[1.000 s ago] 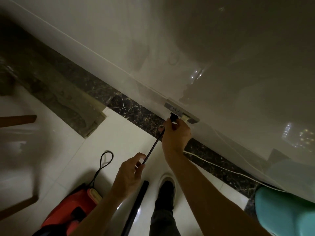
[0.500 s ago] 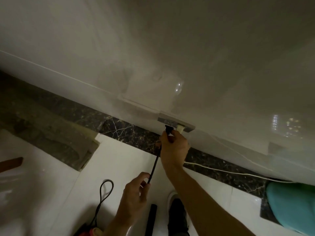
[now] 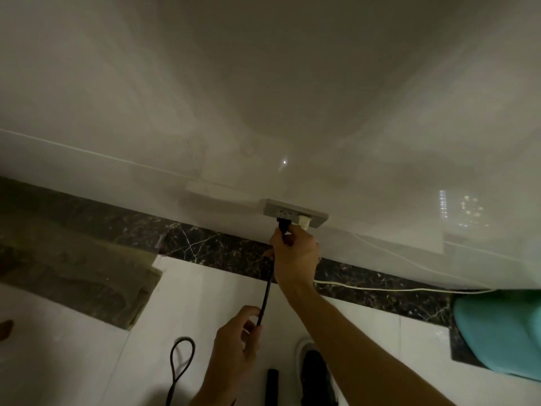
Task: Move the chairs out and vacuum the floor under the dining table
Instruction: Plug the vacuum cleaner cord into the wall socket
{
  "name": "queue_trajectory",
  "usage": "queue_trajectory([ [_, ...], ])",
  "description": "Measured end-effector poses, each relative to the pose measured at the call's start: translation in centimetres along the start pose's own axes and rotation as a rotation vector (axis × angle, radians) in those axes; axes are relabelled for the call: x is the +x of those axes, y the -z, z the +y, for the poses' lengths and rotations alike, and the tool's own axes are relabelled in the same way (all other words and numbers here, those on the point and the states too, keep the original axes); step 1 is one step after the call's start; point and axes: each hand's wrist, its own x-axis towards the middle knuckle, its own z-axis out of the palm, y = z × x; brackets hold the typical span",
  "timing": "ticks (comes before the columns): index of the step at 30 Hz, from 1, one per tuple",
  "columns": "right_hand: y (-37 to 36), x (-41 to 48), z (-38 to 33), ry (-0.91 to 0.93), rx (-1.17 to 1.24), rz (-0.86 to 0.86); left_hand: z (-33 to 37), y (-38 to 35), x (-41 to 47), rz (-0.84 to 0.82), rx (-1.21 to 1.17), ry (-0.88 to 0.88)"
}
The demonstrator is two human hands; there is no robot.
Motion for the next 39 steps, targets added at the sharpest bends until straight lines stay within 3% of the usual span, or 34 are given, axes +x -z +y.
queue_trajectory([
  [18,-0.9,0.9,-0.5,-0.047,-0.050,0.030,0.0,0.1,0.9,-0.039,-0.012,-0.006],
  [39,-0.1,2.8,-2.1,-0.068,-0.170,-0.083,-0.8,-0.2,1.6,-0.067,-0.072,-0.004],
])
